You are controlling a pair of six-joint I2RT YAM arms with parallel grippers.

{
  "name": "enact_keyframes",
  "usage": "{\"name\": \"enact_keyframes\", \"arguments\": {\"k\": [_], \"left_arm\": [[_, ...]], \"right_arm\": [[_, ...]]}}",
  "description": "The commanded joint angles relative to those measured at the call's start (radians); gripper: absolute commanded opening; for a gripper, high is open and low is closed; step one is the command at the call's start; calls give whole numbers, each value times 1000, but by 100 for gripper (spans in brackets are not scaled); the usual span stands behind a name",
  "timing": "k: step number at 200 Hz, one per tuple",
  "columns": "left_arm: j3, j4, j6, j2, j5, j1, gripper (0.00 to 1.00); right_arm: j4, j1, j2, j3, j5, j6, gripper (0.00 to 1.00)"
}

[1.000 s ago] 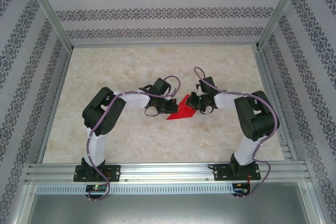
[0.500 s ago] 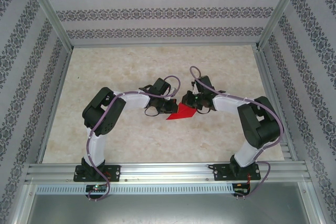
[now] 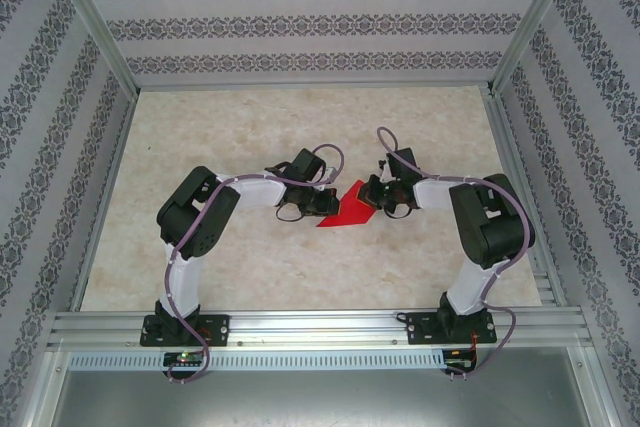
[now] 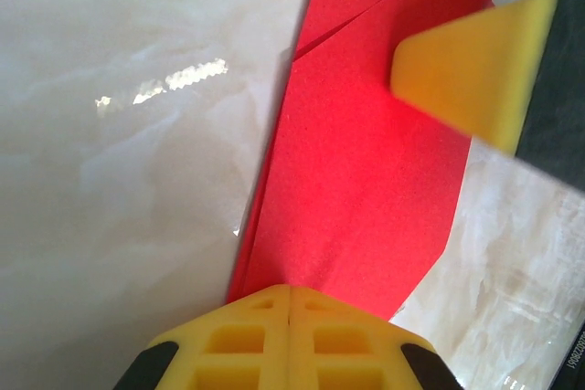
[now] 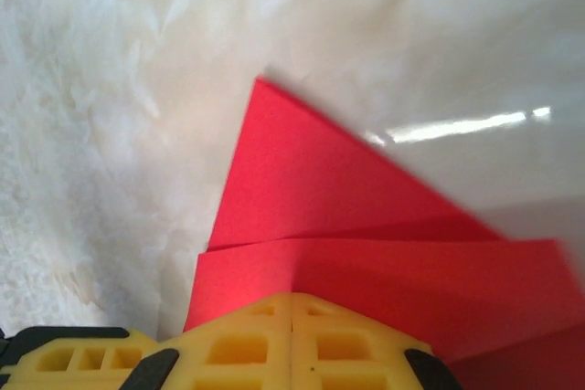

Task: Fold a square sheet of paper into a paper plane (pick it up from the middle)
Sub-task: Fourth fold the wing at the center of the table.

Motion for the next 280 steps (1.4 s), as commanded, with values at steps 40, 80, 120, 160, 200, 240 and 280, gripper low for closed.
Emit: {"name": "enact_keyframes", "arguments": {"k": [40,80,120,160,200,240,280], "left_arm": [[-48,-164,35,53,-100,-6,0],[-33,-162,43,61,-89,-6,0],[-13,-164,67,63,-81,-6,0],[1,-164,82,64,-71,-6,0],[14,-164,82,63,-59,-6,0],[31,-148,72,48,-30,-6,0],[55,-113,37,-30,-2,-6,5]], "right_arm": [[0,-145,11,2,189,3,6],[-72,-145,-77,34,229,2,6],[-18,-103,-178,-25,147,25,6],[50,38,-124,-37,40,98,6],[138,100,-48,-65,10,160,6],[147,102,12,-97,28,179,6],[75,99,26,-107,115,200,5]]}}
